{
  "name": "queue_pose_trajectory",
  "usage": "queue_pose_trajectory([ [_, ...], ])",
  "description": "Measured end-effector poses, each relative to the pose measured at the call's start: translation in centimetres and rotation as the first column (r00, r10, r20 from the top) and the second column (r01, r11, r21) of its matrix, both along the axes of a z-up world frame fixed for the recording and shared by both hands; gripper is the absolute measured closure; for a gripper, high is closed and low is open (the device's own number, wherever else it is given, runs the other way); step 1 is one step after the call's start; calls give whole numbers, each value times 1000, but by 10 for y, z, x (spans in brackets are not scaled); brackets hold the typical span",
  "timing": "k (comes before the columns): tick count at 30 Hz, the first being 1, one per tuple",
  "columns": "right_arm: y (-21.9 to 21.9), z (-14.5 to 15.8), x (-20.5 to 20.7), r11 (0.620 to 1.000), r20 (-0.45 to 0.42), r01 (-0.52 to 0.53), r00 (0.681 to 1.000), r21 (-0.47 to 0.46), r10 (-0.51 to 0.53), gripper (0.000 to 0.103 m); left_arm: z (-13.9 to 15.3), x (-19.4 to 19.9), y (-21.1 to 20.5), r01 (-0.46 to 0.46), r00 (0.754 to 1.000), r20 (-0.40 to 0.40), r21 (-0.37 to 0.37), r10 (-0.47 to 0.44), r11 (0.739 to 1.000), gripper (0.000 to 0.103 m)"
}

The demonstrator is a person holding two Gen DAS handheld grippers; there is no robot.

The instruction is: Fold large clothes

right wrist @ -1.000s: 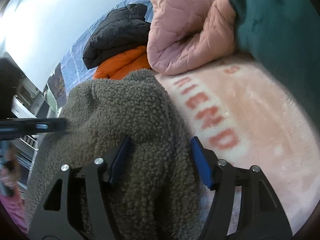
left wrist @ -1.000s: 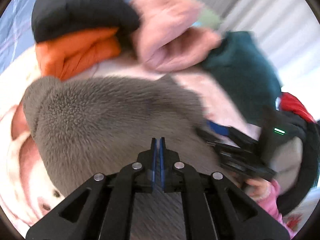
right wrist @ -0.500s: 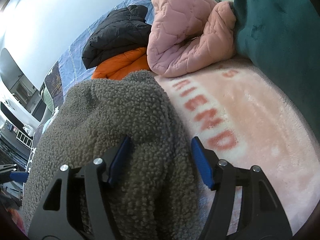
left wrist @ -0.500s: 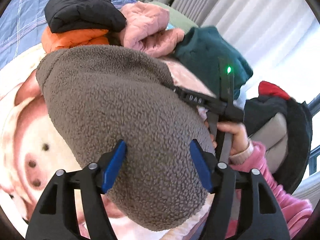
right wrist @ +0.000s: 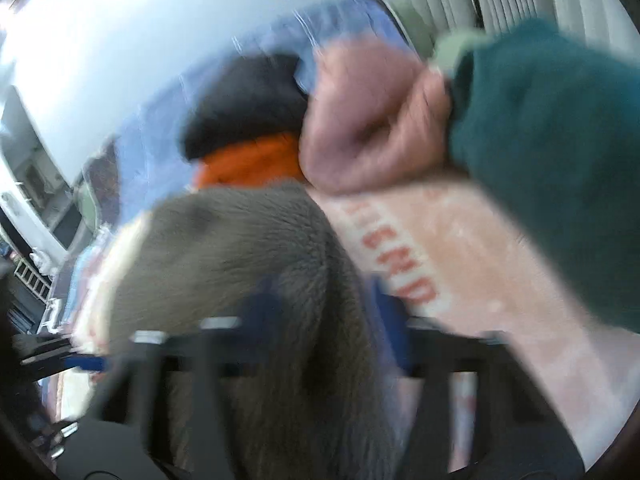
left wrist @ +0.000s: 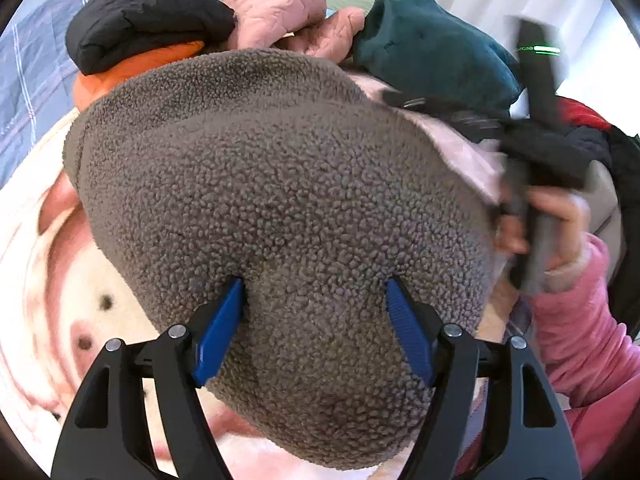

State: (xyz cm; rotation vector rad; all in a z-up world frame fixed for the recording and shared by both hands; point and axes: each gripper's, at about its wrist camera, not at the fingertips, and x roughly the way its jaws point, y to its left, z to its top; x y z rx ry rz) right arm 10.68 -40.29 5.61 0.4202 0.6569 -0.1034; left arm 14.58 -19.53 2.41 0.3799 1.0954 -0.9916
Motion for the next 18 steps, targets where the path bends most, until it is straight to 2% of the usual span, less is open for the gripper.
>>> queue_pose_trajectory([
  [2,19,21,-28,994,81,-103,991,-28,105,84,-1,0,5,-2,1000,2,-21,2,1000,30],
  [3,28,23,-36,990,84,-125,988,-57,130,84,-1,1,6,-4,1000,0,-26,4,1000,30],
  [4,38,16,-41,988,48,-139,989,-69,143,84,-1,1,8,-5,1000,1,-31,5,1000,30],
  [6,39,-28,-34,992,-64,-120,990,31,122,85,-2,1,10,-1,1000,6,-41,1,999,30],
  [7,35,-51,-36,993,-54,-91,994,76,95,86,-5,-3,8,8,1000,11,-40,-7,999,30],
  [8,32,-58,-41,994,-8,-78,997,77,79,86,-5,-7,5,14,999,40,-42,-12,999,29],
  [10,27,-43,-50,992,11,-74,997,98,73,83,-3,-12,6,5,998,67,-21,-3,1000,28],
  [12,23,-25,-64,993,-4,-40,999,115,40,57,1,-12,7,0,997,76,-10,1,1000,28],
  [13,21,-19,-73,994,-20,-1,1000,106,3,21,2,-9,9,-5,998,62,-16,6,1000,28],
  [14,17,-13,-89,991,-6,34,999,129,-33,2,2,-8,10,-7,999,52,-23,8,1000,28],
  [16,11,-14,-115,971,40,49,997,232,-60,2,2,-6,13,-5,999,40,-36,7,999,28],
  [18,6,-33,-133,922,-22,84,996,377,-82,2,2,-7,15,-6,999,41,-41,8,999,28],
])
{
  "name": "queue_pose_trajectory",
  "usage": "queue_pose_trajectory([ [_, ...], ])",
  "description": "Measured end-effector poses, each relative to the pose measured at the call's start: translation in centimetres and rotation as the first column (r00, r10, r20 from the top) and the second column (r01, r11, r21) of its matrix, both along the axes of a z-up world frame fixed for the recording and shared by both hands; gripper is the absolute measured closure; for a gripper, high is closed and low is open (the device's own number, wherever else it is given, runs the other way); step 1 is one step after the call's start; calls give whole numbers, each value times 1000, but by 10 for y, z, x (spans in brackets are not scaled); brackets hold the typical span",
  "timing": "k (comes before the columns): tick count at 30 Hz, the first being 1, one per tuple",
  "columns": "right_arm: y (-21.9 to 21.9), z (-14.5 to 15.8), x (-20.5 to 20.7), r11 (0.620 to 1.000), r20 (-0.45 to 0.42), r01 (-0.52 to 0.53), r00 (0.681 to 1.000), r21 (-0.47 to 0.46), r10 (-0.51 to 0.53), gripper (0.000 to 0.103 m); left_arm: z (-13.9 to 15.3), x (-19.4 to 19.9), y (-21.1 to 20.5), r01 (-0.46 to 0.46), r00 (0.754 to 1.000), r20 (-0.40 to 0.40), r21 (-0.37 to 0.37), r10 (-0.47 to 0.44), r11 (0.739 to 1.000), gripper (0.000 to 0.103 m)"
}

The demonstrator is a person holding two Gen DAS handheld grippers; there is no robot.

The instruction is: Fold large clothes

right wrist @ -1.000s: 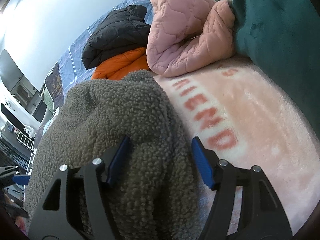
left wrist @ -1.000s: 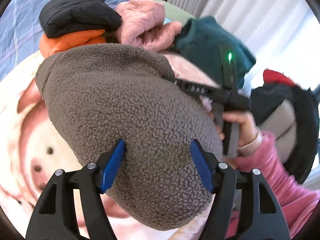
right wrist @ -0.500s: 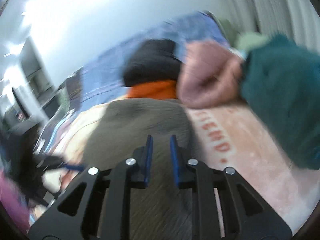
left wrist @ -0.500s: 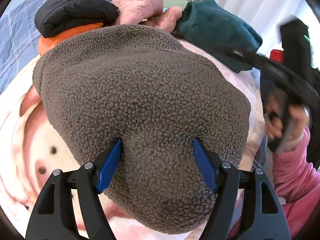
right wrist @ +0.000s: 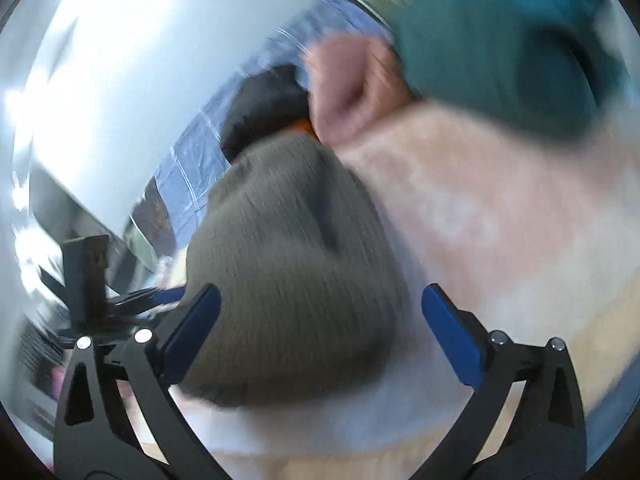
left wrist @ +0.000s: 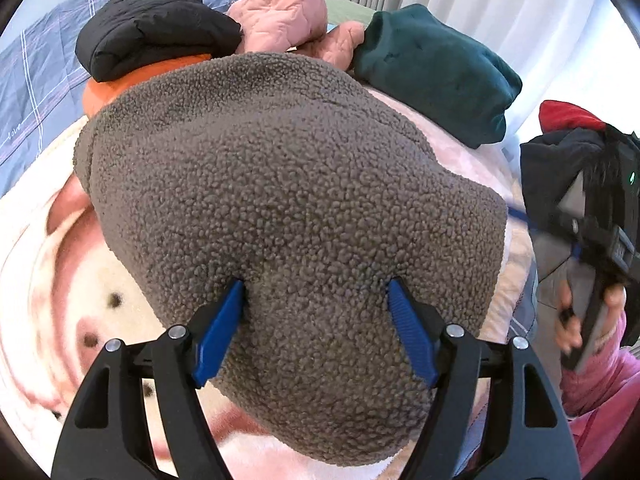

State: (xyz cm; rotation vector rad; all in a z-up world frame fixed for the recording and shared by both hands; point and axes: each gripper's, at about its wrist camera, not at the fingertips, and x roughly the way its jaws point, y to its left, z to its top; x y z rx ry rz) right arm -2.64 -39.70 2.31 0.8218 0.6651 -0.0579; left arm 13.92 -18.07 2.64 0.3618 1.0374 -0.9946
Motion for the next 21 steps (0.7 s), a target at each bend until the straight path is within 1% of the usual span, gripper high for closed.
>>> queue_pose_trajectory([
  [1,-1,-12,-5,997,-36,7,999,80,-4,2,0,-1,-1,0,1000,5,4,0,1000,28],
  [2,-2,-28,-9,982,-79,13,997,186,2,2,1,-2,-1,-1,1000,9,7,1,1000,28],
  [3,-1,-41,-10,963,-116,14,993,270,18,2,1,-2,-2,-1,1000,14,14,1,1000,28],
  [4,1,-50,-8,944,-139,11,990,330,37,2,1,-2,-3,0,1000,17,20,0,1000,28],
  [5,3,-54,-5,930,-143,4,988,368,53,2,2,-2,-3,0,1000,16,22,0,1000,28],
  [7,6,-53,1,927,-132,12,990,375,41,2,2,-2,-4,-2,1000,10,21,2,1000,28],
  [9,9,-56,11,909,-144,40,989,414,21,2,2,-2,-3,-7,1000,8,18,7,1000,28],
  [10,15,-60,17,892,-152,42,988,449,30,2,2,-3,-4,-9,1000,9,18,9,1000,28],
  [11,18,-67,27,865,-169,42,984,500,50,2,2,-3,-4,-12,1000,11,19,11,1000,28],
  [13,24,-73,31,837,-187,56,981,544,56,2,2,-3,-4,-20,1000,15,23,20,1000,28],
  [15,22,-78,42,809,-166,63,985,585,43,2,2,-2,-4,-25,1000,16,23,25,999,28],
  [17,20,-84,53,799,-159,61,986,599,44,2,2,-1,-5,-38,999,17,25,38,999,28],
  [18,19,-82,54,798,-160,64,986,600,41,2,2,1,-5,-57,998,23,23,56,998,28],
  [21,22,-76,45,800,-161,71,986,595,32,2,3,0,-7,-47,999,21,32,46,998,28],
])
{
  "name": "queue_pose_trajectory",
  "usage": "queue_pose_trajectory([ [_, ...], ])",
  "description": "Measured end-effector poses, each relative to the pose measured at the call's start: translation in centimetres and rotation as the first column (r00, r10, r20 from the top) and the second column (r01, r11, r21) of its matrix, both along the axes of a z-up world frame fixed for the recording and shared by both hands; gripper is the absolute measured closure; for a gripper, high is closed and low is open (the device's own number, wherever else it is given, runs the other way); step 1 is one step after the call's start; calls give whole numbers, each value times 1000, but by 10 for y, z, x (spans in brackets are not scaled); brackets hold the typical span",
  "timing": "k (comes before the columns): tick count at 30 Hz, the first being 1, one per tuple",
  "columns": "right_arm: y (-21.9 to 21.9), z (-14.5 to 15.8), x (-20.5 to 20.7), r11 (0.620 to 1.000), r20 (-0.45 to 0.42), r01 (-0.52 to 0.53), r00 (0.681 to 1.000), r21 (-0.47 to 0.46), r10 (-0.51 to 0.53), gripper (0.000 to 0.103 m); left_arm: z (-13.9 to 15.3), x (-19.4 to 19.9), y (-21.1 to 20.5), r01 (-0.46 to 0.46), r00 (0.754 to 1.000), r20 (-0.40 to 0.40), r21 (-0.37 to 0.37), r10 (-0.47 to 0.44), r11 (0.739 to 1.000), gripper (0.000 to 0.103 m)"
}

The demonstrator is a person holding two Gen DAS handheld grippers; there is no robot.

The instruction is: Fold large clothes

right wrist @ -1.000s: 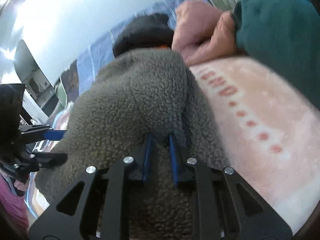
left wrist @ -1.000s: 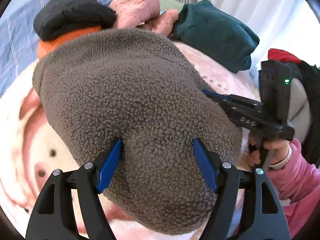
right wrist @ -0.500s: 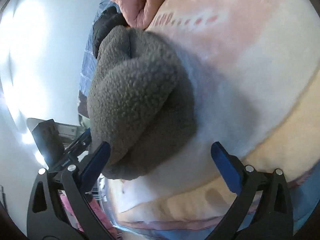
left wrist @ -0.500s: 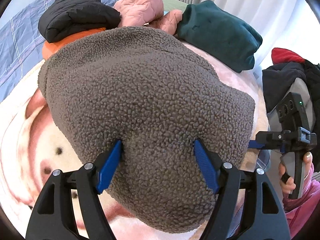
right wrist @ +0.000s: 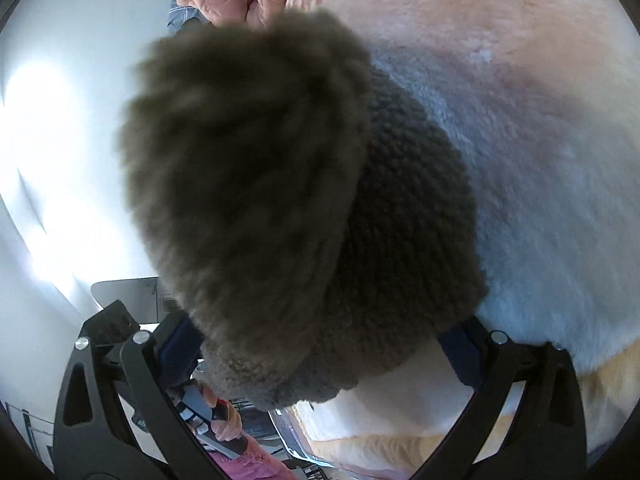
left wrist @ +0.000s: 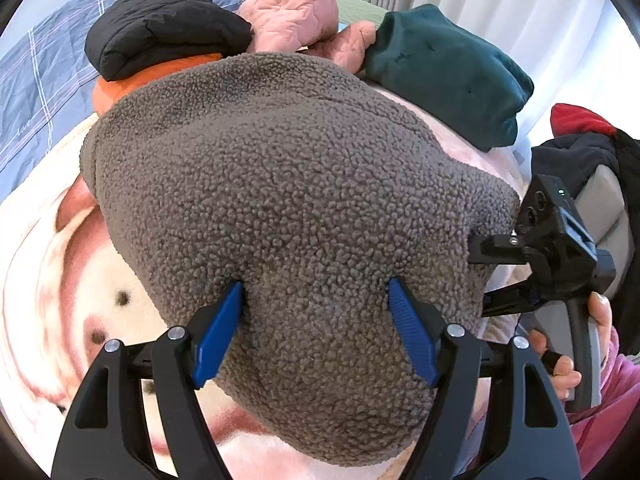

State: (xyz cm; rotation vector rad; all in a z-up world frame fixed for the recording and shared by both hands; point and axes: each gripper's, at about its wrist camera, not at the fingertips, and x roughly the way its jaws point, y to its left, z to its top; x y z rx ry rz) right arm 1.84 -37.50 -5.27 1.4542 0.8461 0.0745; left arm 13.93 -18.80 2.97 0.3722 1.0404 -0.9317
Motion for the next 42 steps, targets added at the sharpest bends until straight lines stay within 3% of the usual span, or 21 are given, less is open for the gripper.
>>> queue_pose_trajectory([
  [5,-5,9,-9,1000,28,31,999,-6,-31,2,-1,0,1,9,1000,2,-8,-9,1000,28],
  [14,4,5,-6,989,-21,139,990,-46,-140,2,-1,1,2,4,1000,-2,-14,-4,1000,28],
  [25,4,-5,-31,984,26,168,985,50,-170,2,9,-5,6,-3,999,39,-55,5,998,29],
  [27,2,-7,-37,986,54,153,986,65,-157,2,23,-6,4,-7,998,55,-89,11,996,40],
  [29,1,-8,-40,989,79,127,988,71,-132,2,35,-5,-6,21,998,56,-128,-14,992,66],
  [31,1,-7,-41,992,97,107,989,65,-113,2,41,-1,-23,61,998,-10,-165,-64,984,75],
  [32,1,-5,-43,993,103,102,989,58,-108,2,41,-1,-34,88,995,-33,-161,-94,983,75],
  [36,0,-5,-56,989,109,119,986,82,-128,2,23,-15,-69,179,984,19,1,-179,984,75],
  [42,-3,-8,-66,972,96,197,973,126,-209,2,8,-34,-73,231,965,102,108,-242,967,74],
])
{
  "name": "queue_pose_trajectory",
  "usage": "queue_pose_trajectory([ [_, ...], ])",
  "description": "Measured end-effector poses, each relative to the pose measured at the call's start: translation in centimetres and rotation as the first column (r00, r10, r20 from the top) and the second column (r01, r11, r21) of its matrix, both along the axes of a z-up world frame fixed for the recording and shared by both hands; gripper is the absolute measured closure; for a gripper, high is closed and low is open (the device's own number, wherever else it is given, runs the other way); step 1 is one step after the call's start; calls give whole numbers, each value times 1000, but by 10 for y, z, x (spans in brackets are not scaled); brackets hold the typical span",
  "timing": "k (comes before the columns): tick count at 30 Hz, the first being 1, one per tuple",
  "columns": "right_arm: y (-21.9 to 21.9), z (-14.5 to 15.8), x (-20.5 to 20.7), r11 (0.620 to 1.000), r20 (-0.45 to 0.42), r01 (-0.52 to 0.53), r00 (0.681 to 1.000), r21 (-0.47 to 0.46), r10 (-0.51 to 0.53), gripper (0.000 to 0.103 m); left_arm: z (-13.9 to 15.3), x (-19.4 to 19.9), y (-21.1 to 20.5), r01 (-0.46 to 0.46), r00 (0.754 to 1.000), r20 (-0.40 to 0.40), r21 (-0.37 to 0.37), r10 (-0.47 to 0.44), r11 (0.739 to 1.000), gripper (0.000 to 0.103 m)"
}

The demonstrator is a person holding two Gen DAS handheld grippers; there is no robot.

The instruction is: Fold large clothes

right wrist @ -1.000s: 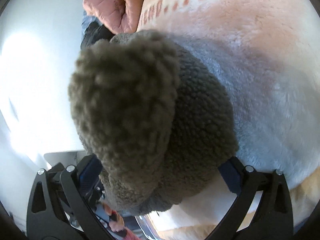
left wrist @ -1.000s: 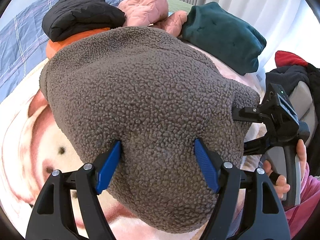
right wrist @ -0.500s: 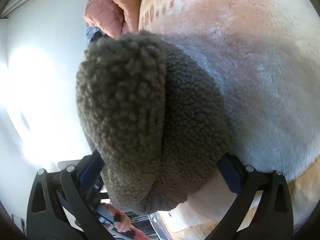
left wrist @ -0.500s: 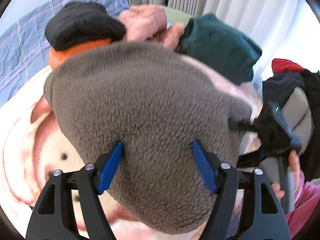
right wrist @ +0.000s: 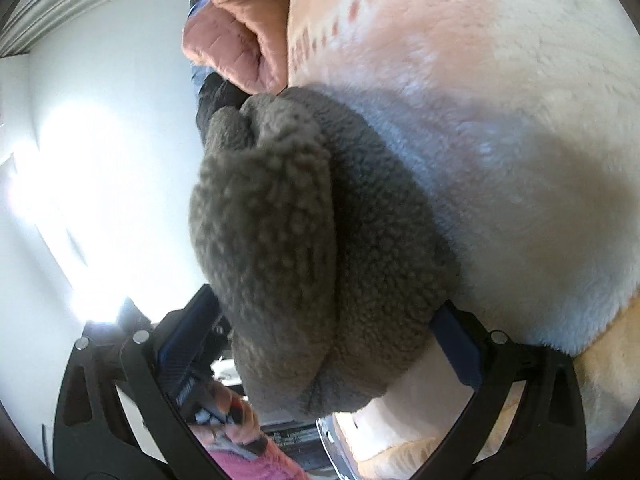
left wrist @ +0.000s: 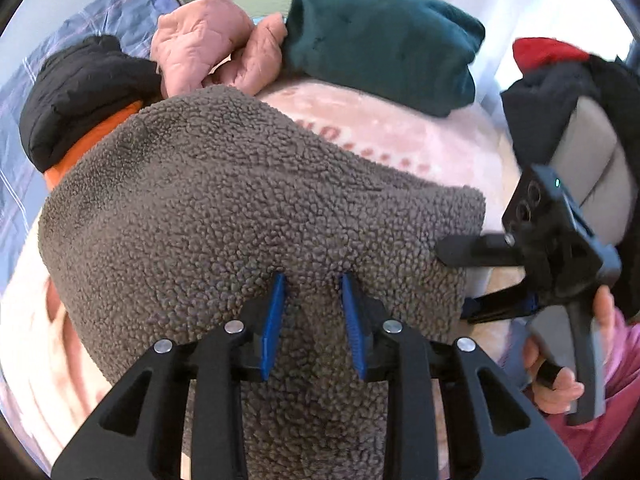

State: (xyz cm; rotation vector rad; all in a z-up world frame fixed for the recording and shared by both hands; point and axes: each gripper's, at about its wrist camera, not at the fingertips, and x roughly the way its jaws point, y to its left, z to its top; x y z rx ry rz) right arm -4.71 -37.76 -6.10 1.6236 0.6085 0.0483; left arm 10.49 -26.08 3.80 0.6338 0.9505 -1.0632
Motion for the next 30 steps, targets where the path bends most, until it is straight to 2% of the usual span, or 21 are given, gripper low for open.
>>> queue_pose_trajectory([
  [6,-1,-4,28,996,-165,87,982,-17,-89,2,-4,-16,-8,9,994,106,39,-14,999,74],
  [7,-1,-3,33,995,-202,96,974,-19,-98,2,-3,-17,-9,8,993,116,41,-13,999,74],
  [10,1,0,38,992,-243,119,962,-48,-127,2,-1,-13,-10,-4,994,111,36,0,999,74],
  [14,4,-2,42,991,-180,92,978,-96,-109,2,3,-3,-5,-12,999,43,-18,12,1000,73],
  [18,10,2,30,985,-114,75,989,-157,-93,5,14,6,14,-27,1000,-17,-134,25,991,65],
  [19,11,3,29,983,-104,70,991,-172,-89,6,17,9,20,-37,999,-42,-159,31,987,57],
  [20,11,4,31,981,-98,66,992,-181,-85,6,22,12,27,-57,996,-75,-188,43,981,44],
  [21,11,4,33,981,-95,64,992,-184,-83,6,28,18,39,-99,991,-105,-224,78,969,35],
  [22,10,3,35,981,-94,64,992,-181,-82,6,34,24,49,-146,987,-103,-254,123,956,17],
  [23,9,3,36,983,-94,60,993,-175,-77,6,41,31,62,-197,980,-84,-290,180,937,8],
  [25,7,2,42,983,-92,55,993,-174,-72,6,52,53,90,-295,955,-66,-352,290,888,4],
  [26,7,1,44,983,-89,54,994,-177,-71,6,54,70,104,-356,933,-92,-361,347,862,1],
  [28,7,1,53,981,-81,52,994,-186,-68,5,47,106,132,-487,874,-211,-366,439,793,1],
  [29,6,1,49,981,-77,49,995,-189,-65,5,36,129,148,-565,823,-308,-360,477,743,1],
  [30,6,1,48,980,-72,47,996,-193,-61,5,27,143,155,-606,790,-370,-344,489,718,1],
])
